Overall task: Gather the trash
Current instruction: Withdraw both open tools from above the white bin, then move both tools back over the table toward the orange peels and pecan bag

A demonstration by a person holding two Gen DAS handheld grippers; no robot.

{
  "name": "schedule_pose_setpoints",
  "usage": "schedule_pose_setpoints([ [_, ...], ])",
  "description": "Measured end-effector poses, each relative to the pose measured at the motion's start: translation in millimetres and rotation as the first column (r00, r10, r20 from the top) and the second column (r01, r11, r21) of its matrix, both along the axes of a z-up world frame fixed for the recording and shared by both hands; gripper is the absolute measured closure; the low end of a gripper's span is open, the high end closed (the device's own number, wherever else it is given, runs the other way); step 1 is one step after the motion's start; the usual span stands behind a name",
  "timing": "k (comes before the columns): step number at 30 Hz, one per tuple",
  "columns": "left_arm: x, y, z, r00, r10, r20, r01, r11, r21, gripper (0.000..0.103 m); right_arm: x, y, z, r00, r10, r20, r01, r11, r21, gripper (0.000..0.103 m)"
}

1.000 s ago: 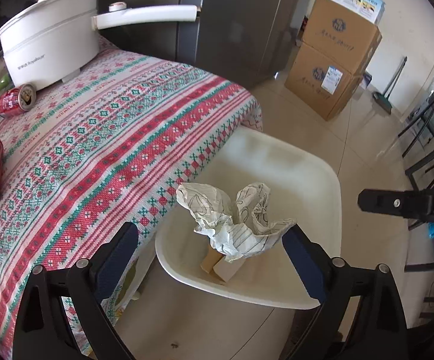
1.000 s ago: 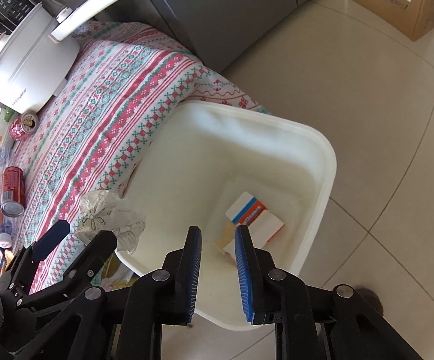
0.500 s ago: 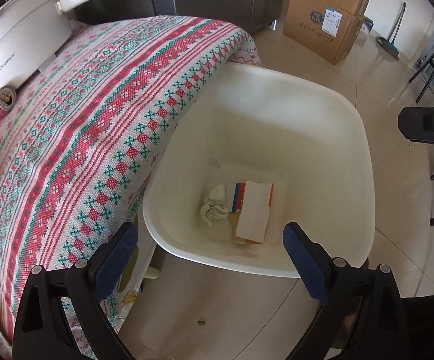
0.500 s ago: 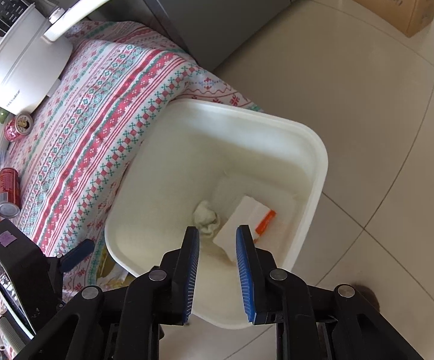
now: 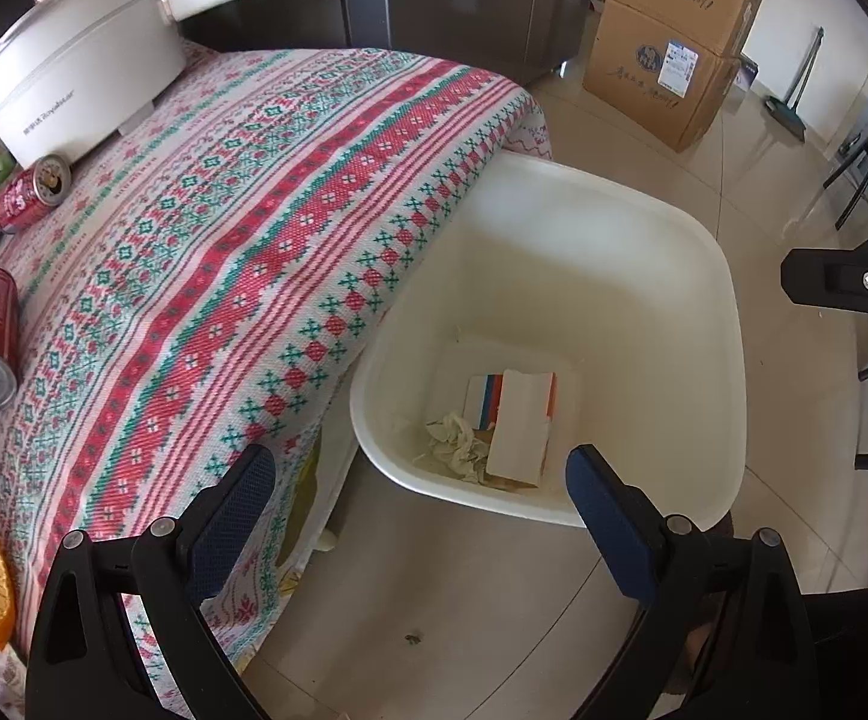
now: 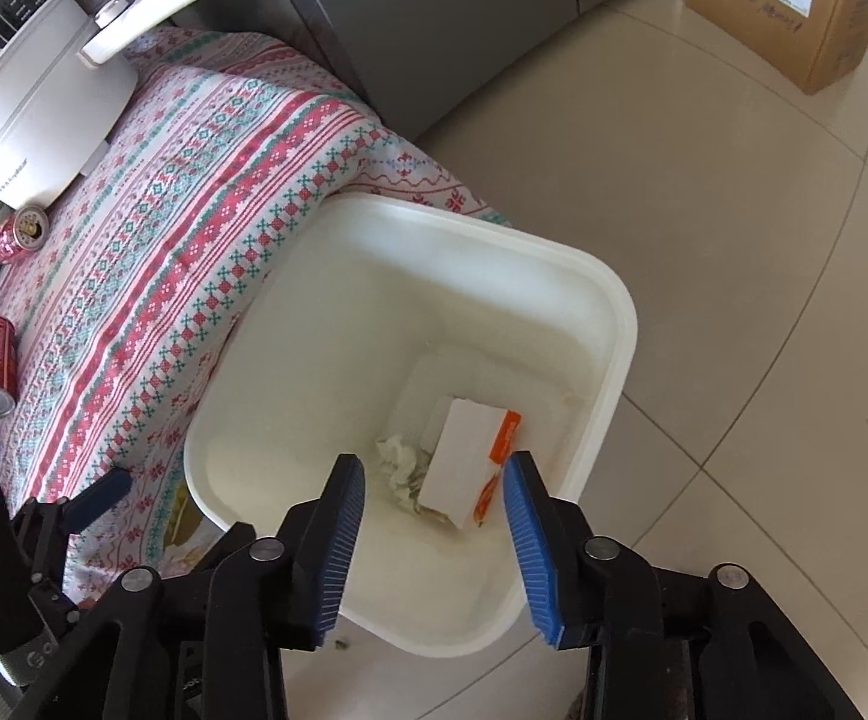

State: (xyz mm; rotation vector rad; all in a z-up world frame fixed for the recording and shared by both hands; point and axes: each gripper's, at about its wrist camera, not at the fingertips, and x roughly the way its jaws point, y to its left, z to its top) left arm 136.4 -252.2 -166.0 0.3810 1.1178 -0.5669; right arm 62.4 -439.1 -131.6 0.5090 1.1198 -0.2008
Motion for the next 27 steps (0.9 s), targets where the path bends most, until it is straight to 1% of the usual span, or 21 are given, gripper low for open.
schedule_pose_setpoints([
  [1, 0, 4, 3, 1.000, 0.002, 0.003, -0.002, 1.000, -0.002, 0.004, 0, 2, 1, 1.000, 0.006, 0.000, -0.006, 1.000, -0.012, 0.053],
  [2, -1, 7, 6, 1.000, 0.005, 0.009, -0.005, 1.000, -0.002, 0.004, 1, 5, 2, 1.000, 0.010, 0.002, -0.010, 1.000, -0.022, 0.047],
  [3, -1, 12, 9, 1.000, 0.008, 0.019, -0.008, 1.000, -0.002, 0.004, 2, 6, 3, 1.000, 0.015, 0.003, -0.015, 0.999, -0.032, 0.040],
  [4, -1, 16, 13, 1.000, 0.010, 0.029, -0.010, 1.000, -0.001, 0.004, 3, 9, 5, 1.000, 0.021, 0.005, -0.021, 0.999, -0.045, 0.036],
  [5, -1, 21, 17, 0.999, 0.013, 0.037, -0.013, 1.000, -0.002, 0.004, 4, 12, 7, 1.000, 0.029, 0.010, -0.029, 0.997, -0.065, 0.028],
  [6, -2, 26, 21, 0.999, 0.018, 0.047, -0.018, 1.000, -0.004, 0.004, 4, 15, 10, 0.999, 0.039, 0.018, -0.037, 0.995, -0.089, 0.022],
  [8, -2, 36, 30, 0.997, 0.027, 0.067, -0.026, 1.000, -0.010, 0.004, 5, 22, 16, 0.998, 0.059, 0.035, -0.054, 0.989, -0.136, 0.018],
  [10, -4, 48, 38, 0.995, 0.037, 0.088, -0.036, 0.999, -0.014, 0.004, 6, 26, 21, 0.996, 0.076, 0.049, -0.067, 0.983, -0.168, 0.016],
  [12, -6, 61, 45, 0.993, 0.049, 0.107, -0.048, 0.999, -0.016, 0.004, 6, 31, 24, 0.994, 0.087, 0.058, -0.075, 0.981, -0.181, 0.015],
  [16, -6, 87, 56, 0.989, 0.082, 0.125, -0.080, 0.997, -0.019, 0.004, 8, 39, 26, 0.993, 0.101, 0.067, -0.089, 0.982, -0.168, 0.015],
  [22, -7, 135, 70, 0.980, 0.157, 0.120, -0.153, 0.987, -0.043, 0.004, 14, 59, 30, 0.987, 0.136, 0.081, -0.121, 0.980, -0.160, 0.015],
  [27, -7, 171, 77, 0.969, 0.205, 0.138, -0.203, 0.979, -0.030, 0.004, 18, 84, 33, 0.979, 0.180, 0.096, -0.163, 0.973, -0.162, 0.015],
])
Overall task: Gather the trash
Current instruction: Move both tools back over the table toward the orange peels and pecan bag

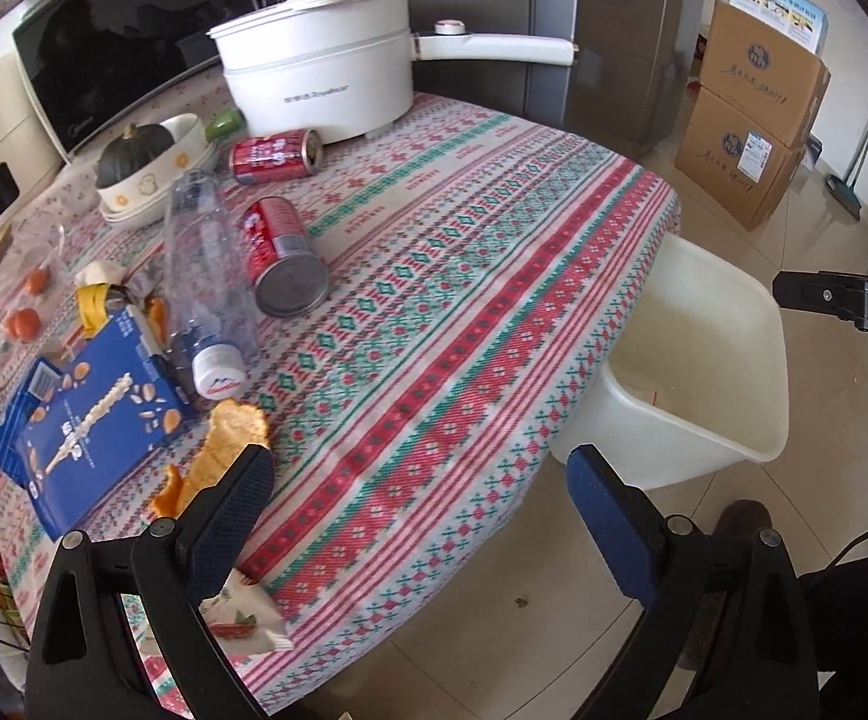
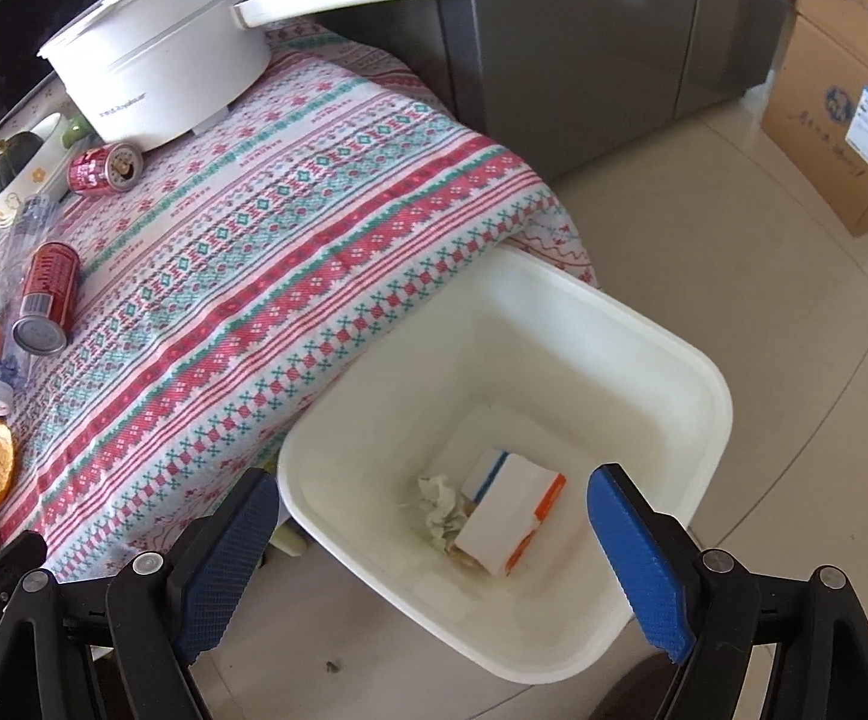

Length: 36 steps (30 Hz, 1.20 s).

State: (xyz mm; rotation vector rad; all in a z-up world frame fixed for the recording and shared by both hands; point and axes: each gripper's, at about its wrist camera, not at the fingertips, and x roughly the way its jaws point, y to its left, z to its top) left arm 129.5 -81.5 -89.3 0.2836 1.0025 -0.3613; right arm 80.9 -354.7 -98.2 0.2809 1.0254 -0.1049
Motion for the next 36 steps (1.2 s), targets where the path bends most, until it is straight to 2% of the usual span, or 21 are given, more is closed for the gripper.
schedule_pose_setpoints([
  [12, 5, 93, 6, 0.987, 0.159, -0.031, -0.160, 0.987, -0.018, 0.004, 17, 61, 7, 0.994, 0.101, 0.029, -0.101, 0.995, 0.004, 0.015],
  [16, 8, 124, 1, 0.975, 0.211, -0.071, -0.213, 0.977, -0.025, 0.004, 24, 80, 6, 0.991, 0.128, 0.028, -0.128, 0.992, 0.000, 0.015],
  [20, 13, 148, -11, 0.958, 0.248, -0.147, -0.255, 0.966, -0.035, 0.004, 29, 98, 2, 0.988, 0.154, 0.020, -0.154, 0.988, -0.005, 0.015],
  [25, 18, 164, -26, 0.936, 0.278, -0.215, -0.289, 0.957, -0.024, 0.004, 35, 117, -2, 0.983, 0.181, 0.012, -0.180, 0.983, -0.019, 0.015],
  [32, 20, 170, -38, 0.909, 0.305, -0.285, -0.338, 0.939, -0.072, 0.005, 41, 137, -10, 0.978, 0.210, -0.007, -0.210, 0.977, -0.032, 0.015],
  [34, 20, 164, -40, 0.913, 0.280, -0.298, -0.316, 0.946, -0.079, 0.007, 42, 142, -11, 0.976, 0.217, -0.011, -0.217, 0.976, -0.034, 0.015],
  [36, 18, 156, -37, 0.929, 0.241, -0.281, -0.274, 0.958, -0.083, 0.008, 43, 146, -13, 0.975, 0.222, -0.015, -0.222, 0.974, -0.034, 0.015],
])
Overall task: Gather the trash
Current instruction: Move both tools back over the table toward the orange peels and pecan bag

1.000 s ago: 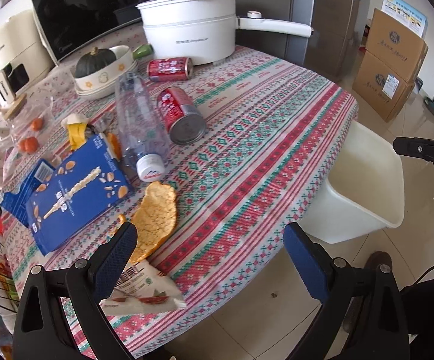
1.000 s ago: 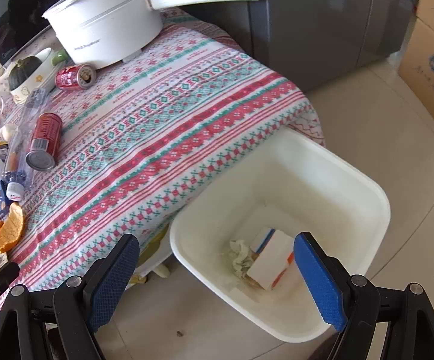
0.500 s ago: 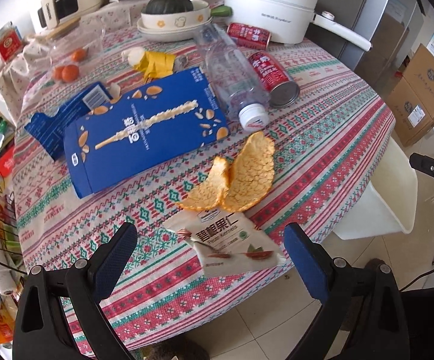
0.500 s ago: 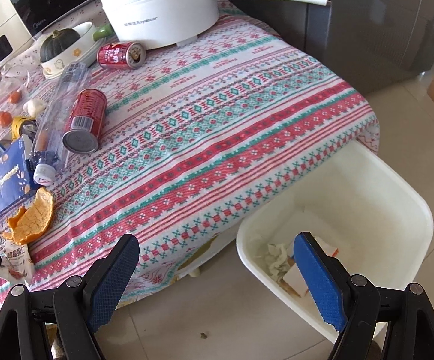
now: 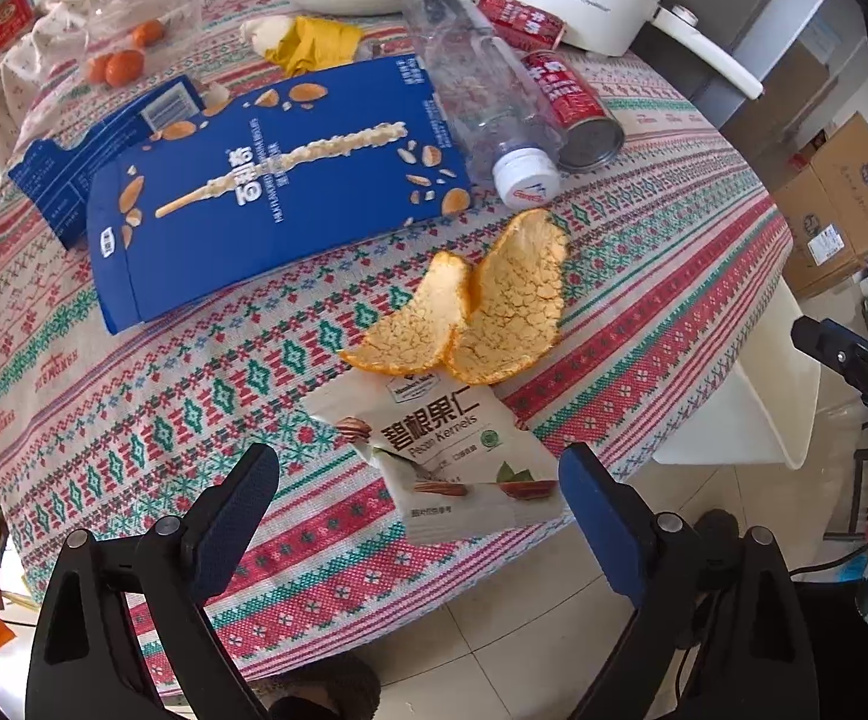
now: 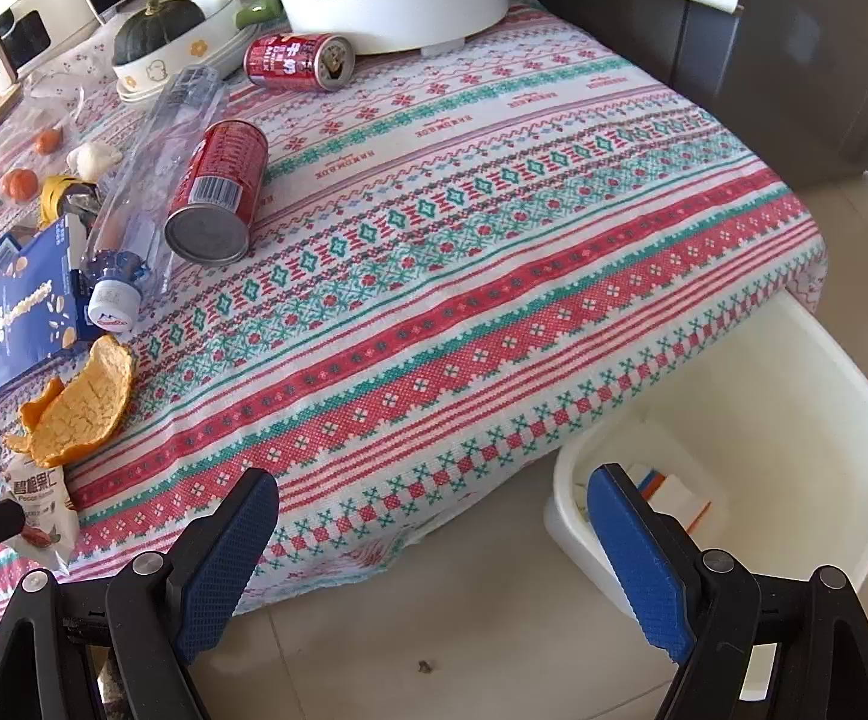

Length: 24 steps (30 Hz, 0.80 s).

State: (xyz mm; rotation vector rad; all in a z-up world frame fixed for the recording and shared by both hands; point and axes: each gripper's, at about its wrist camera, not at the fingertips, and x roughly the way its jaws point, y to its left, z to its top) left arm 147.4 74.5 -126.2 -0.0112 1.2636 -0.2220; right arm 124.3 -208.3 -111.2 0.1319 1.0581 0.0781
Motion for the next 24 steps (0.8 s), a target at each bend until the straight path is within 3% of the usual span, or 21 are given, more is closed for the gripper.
schedule_pose_setpoints([
  [6, -10, -30, 19, 0.982, -0.175, 0.074, 0.171, 0.984, 0.053, 0.008, 2, 9, -1, 1.000, 0.021, -0.001, -0.021, 1.000, -0.006, 0.015],
  [13, -15, -39, 7, 0.953, -0.302, 0.010, 0.297, 0.944, 0.142, 0.008, 1, 6, -1, 1.000, 0.015, -0.004, -0.015, 1.000, -0.007, 0.015],
  [17, -8, -32, -6, 0.951, -0.309, -0.015, 0.306, 0.932, 0.193, 0.008, 0, 5, -1, 1.000, 0.012, -0.003, -0.012, 1.000, -0.004, 0.015],
  [22, 7, -23, -17, 0.968, -0.249, -0.034, 0.251, 0.950, 0.185, 0.009, -2, 6, -2, 1.000, 0.018, -0.006, -0.018, 1.000, -0.010, 0.015],
  [24, 11, -21, -18, 0.972, -0.235, -0.030, 0.236, 0.956, 0.176, 0.014, -2, 8, -2, 1.000, 0.022, -0.007, -0.022, 1.000, -0.013, 0.015],
])
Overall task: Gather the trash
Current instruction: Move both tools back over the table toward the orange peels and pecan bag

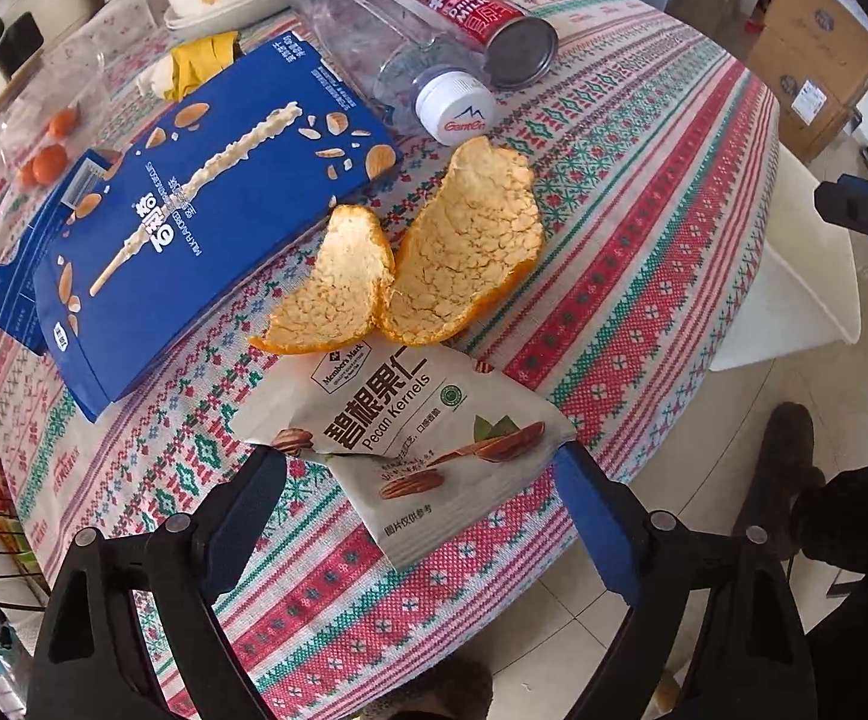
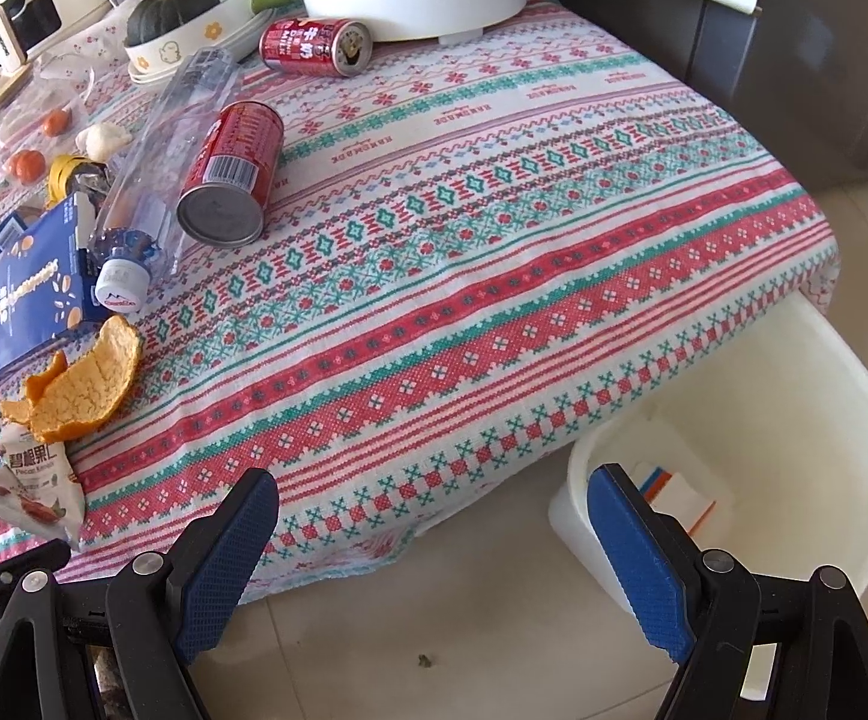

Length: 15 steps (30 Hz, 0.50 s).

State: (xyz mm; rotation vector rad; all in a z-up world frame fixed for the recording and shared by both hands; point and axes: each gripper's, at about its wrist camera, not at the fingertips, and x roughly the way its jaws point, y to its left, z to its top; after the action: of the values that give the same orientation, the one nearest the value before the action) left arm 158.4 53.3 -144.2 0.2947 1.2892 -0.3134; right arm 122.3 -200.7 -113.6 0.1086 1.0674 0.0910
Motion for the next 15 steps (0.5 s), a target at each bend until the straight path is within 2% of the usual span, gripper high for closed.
schedule_pose_setpoints([
  [5, 7, 8, 6, 0.999, 0.043, 0.014, -0.043, 0.997, -0.059, 0.024, 1, 4, 0, 1.000, 0.008, 0.002, -0.008, 1.000, -0.005, 0.015],
  [7, 9, 14, 8, 0.998, 0.067, -0.003, -0.067, 0.992, -0.110, 0.052, 2, 7, -1, 1.000, 0.007, 0.002, -0.007, 1.000, -0.004, 0.015],
  [8, 11, 18, 7, 0.996, 0.082, -0.030, -0.086, 0.986, -0.143, 0.069, 2, 8, -1, 1.000, 0.006, 0.001, -0.006, 1.000, -0.003, 0.015],
  [12, 10, 31, 9, 0.991, 0.127, -0.038, -0.131, 0.977, -0.170, 0.088, 5, 16, -3, 1.000, 0.010, -0.003, -0.010, 1.000, 0.004, 0.015],
  [15, 6, 36, 17, 0.990, 0.139, -0.025, -0.141, 0.971, -0.195, 0.094, 7, 25, -5, 1.000, 0.017, -0.007, -0.017, 1.000, 0.013, 0.015],
])
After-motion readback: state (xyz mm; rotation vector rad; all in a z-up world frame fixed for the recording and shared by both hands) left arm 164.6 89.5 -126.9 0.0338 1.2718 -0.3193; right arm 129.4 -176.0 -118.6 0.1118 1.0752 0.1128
